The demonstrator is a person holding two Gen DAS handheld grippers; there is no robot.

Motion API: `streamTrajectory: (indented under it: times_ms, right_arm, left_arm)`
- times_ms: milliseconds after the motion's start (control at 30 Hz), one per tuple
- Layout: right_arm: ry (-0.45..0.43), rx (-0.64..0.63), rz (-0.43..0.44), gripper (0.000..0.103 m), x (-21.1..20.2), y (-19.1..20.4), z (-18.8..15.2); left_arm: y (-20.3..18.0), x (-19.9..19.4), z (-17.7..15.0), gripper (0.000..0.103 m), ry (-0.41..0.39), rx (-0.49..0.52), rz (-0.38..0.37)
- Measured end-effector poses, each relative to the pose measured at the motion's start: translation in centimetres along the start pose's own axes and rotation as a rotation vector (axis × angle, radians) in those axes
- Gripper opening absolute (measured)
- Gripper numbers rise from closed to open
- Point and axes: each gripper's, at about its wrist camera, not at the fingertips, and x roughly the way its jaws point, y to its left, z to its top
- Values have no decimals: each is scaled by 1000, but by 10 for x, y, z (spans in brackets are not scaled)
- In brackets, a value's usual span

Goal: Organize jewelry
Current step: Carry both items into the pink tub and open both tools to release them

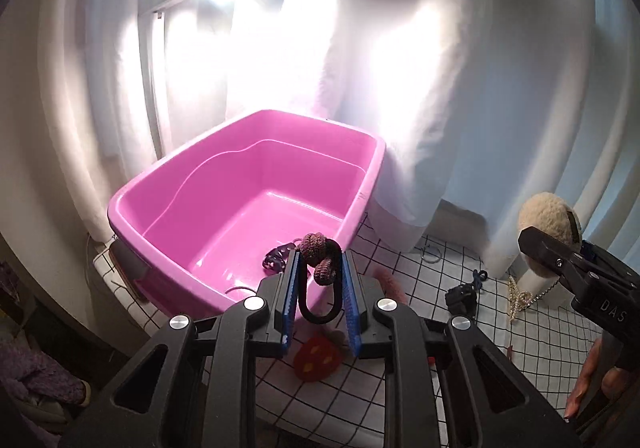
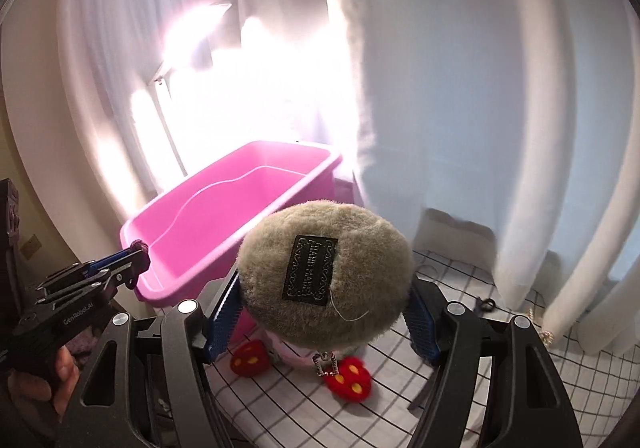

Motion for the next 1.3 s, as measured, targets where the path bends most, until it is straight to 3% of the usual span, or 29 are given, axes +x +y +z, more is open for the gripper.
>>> streamTrajectory:
  times_ms: [167, 367, 600, 767, 867, 933, 1000, 1300]
  right_arm:
    - [37, -29, 59, 68, 60, 50, 46]
    - [120, -89, 59, 68, 127, 96, 80]
    - [310, -110, 35, 68, 202, 103, 90]
    - [425, -108, 1, 68, 232, 99, 83]
    - [456, -101, -34, 69, 240, 92, 79]
    - [452, -102, -52, 69, 242, 92, 79]
    - [451, -94, -58, 69, 241, 90, 80]
    - [475, -83, -40, 70, 252, 86, 85]
  left_arm:
    - [51, 30, 34, 21, 16, -19, 33]
    - [94, 77, 57, 21, 94, -34, 62]
    - [114, 130, 61, 24, 253, -46, 39]
    - [119, 151, 57, 26, 327, -52, 37]
    - [121, 157, 56, 43, 361, -64, 43]
    - [123, 156, 57, 62, 361, -77, 44]
    - [124, 153, 59, 70, 347, -79, 50]
    - [123, 149, 60, 75, 338, -69, 63]
